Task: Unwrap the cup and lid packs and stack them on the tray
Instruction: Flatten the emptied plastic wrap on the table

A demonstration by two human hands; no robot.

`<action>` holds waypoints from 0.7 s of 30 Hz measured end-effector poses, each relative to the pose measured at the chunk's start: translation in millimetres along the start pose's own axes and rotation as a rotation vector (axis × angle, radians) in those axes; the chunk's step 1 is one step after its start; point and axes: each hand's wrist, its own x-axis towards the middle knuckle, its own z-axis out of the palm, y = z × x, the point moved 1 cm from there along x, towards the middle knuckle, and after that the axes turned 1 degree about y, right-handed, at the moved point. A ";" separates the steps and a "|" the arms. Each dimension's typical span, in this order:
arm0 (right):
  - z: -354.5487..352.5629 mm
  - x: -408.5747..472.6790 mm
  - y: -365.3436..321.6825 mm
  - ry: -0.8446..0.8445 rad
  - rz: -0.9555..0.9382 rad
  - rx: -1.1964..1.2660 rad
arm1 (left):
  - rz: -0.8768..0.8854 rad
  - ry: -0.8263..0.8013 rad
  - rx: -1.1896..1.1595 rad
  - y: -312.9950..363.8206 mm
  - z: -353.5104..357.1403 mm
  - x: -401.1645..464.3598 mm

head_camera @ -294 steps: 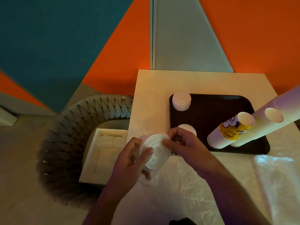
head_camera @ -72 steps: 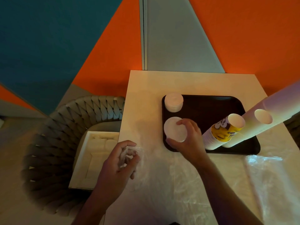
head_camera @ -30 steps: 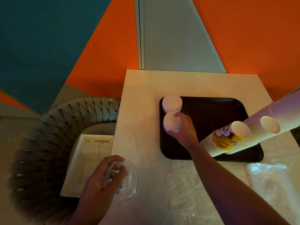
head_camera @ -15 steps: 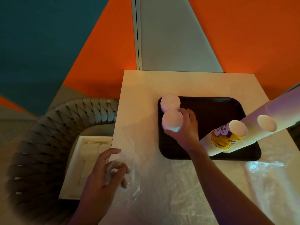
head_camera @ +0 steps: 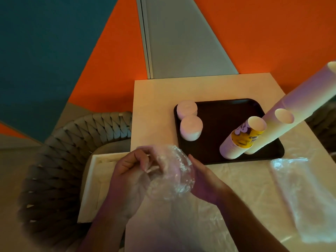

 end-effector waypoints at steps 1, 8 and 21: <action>3.9 -5.3 0.5 -0.066 0.002 0.079 | 0.005 -0.022 -0.032 0.5 0.7 -0.3; 15.8 -40.4 -16.3 -0.090 -0.238 0.053 | 0.003 -0.088 -0.038 0.3 12.8 1.3; -42.3 -129.9 -75.8 0.463 -0.803 -0.120 | 0.465 -0.064 1.145 -29.3 50.1 14.3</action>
